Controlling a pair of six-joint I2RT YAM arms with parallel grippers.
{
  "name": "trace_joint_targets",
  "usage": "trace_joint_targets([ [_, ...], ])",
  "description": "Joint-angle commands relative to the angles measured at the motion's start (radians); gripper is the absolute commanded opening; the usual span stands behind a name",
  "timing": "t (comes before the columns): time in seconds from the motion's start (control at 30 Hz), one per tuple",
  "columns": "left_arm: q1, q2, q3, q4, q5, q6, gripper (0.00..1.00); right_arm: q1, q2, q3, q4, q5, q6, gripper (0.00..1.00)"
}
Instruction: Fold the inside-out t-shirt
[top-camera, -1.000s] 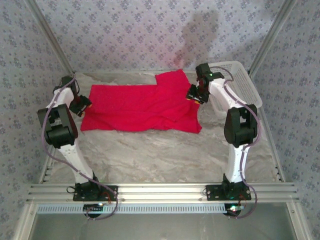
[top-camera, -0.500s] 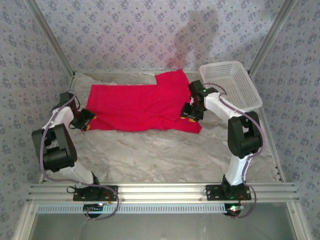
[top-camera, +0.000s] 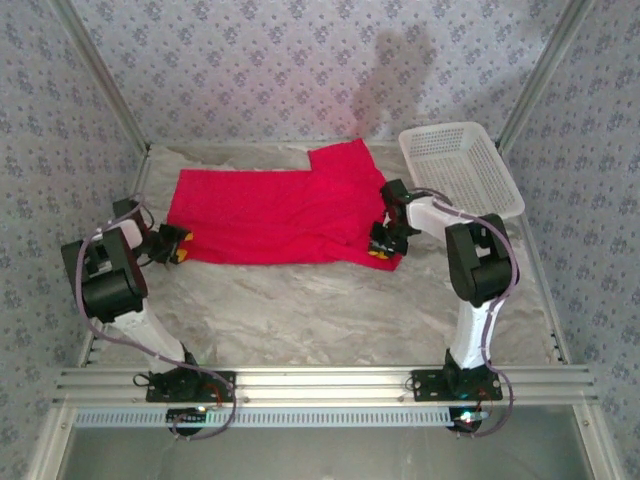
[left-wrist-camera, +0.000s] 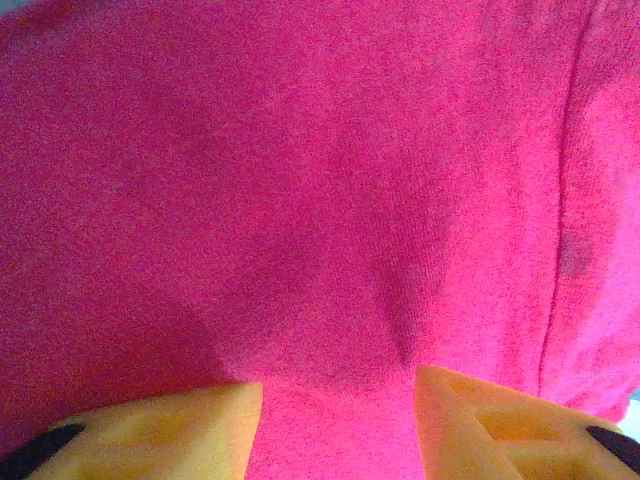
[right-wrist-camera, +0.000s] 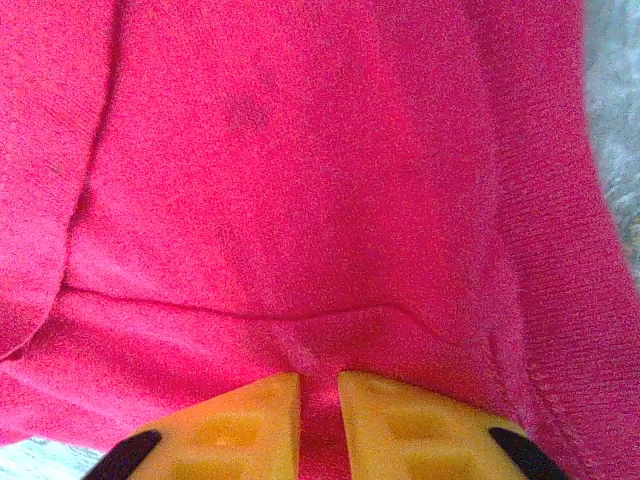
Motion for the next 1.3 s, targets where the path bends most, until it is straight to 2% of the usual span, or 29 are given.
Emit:
trace_joint_targets([
  [0.0,0.074,-0.002,-0.099,-0.08,-0.118,0.045,0.46,0.028,-0.016,-0.1,-0.113,0.126,-0.027,0.13],
  [0.07,0.11,-0.038,-0.128,-0.092,-0.134,0.051,0.46,0.035,-0.055,-0.145,-0.138,0.157,-0.034,0.13],
  [0.27,0.089,-0.225,-0.244,-0.132,-0.172,0.075,0.46,0.048,-0.195,-0.288,-0.181,0.192,-0.022,0.13],
  [0.43,-0.053,-0.345,-0.249,-0.183,-0.223,0.094,0.47,0.095,-0.303,-0.239,-0.248,0.234,-0.015,0.17],
  [0.6,-0.15,-0.369,-0.164,-0.255,-0.326,0.125,0.49,0.187,-0.362,-0.119,-0.209,0.206,-0.012,0.5],
  [0.7,-0.156,-0.377,-0.152,-0.254,-0.336,0.123,0.49,0.23,-0.334,-0.095,-0.133,0.149,-0.002,0.57],
  [0.93,-0.157,-0.392,-0.169,-0.235,-0.329,0.116,0.49,0.291,-0.165,0.001,-0.089,0.132,0.0,0.58],
  [1.1,-0.158,-0.394,-0.182,-0.235,-0.33,0.124,0.49,0.308,-0.107,0.024,-0.078,0.124,0.004,0.57],
  [1.17,-0.157,-0.394,-0.185,-0.23,-0.329,0.122,0.49,0.309,-0.092,0.024,-0.073,0.12,0.008,0.53],
  [1.27,-0.157,-0.391,-0.184,-0.227,-0.326,0.121,0.49,0.309,-0.077,0.027,-0.07,0.115,0.01,0.4],
])
